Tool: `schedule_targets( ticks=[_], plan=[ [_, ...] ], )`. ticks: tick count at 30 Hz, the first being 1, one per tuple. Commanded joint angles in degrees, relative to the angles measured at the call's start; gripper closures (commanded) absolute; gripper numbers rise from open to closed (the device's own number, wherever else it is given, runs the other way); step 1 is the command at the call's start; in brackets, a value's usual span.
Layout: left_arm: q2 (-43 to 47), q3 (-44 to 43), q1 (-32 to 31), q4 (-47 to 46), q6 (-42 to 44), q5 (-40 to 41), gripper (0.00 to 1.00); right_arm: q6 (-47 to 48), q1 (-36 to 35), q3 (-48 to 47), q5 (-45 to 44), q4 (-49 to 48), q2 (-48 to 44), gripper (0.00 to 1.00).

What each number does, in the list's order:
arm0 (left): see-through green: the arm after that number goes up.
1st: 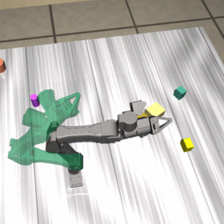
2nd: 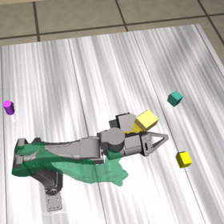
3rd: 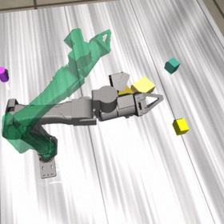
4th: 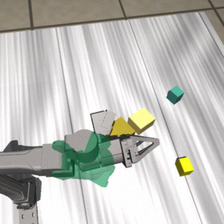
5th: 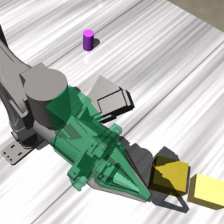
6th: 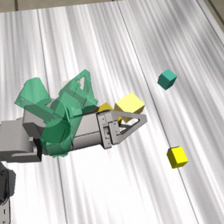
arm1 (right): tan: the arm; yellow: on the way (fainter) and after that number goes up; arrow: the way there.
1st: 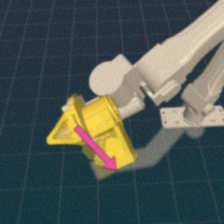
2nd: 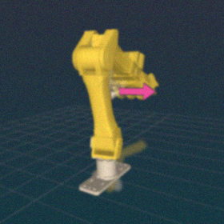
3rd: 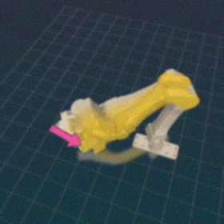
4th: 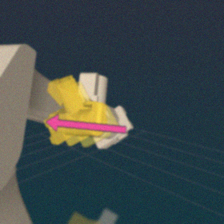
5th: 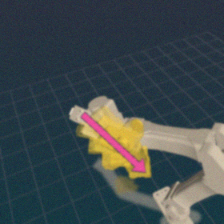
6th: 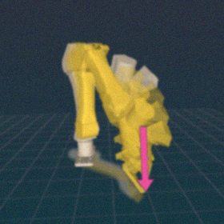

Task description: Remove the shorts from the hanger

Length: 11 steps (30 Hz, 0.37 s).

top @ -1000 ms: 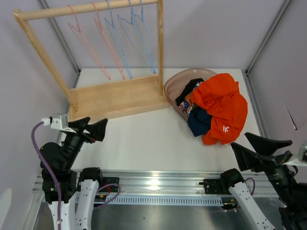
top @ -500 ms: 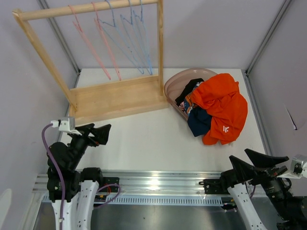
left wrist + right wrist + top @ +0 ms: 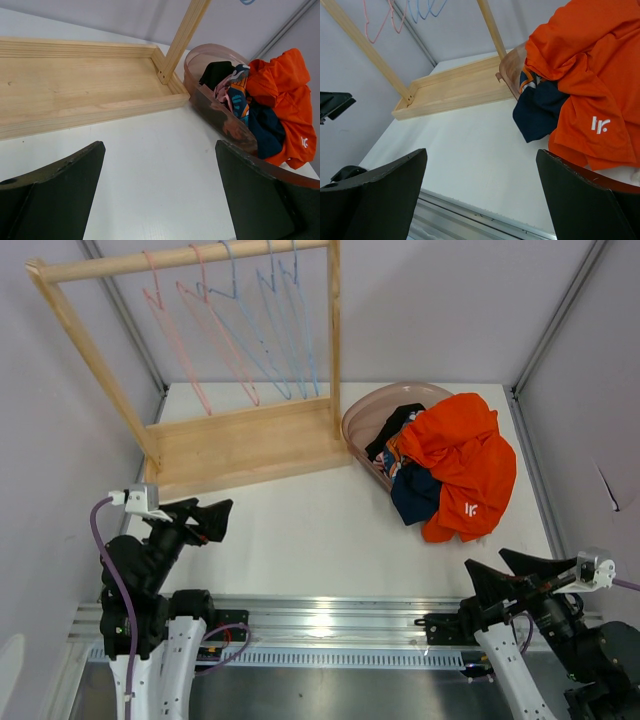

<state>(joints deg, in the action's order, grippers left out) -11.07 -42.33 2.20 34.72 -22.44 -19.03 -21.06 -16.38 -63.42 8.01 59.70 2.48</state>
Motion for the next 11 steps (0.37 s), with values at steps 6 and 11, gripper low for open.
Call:
schedule_targets(
  ticks=[6,11],
  plan=[
    [-1.2,0.3,0.9,-2.6,0.0,0.1,0.01,2.2,0.2,0.9,0.9,-3.1,-0.2,0.01],
    [-1.7,0.2,1.7,-2.6,0.0,0.1,0.01,4.1,0.3,2.2,2.7,-5.2,-0.2,0.00]
  ],
)
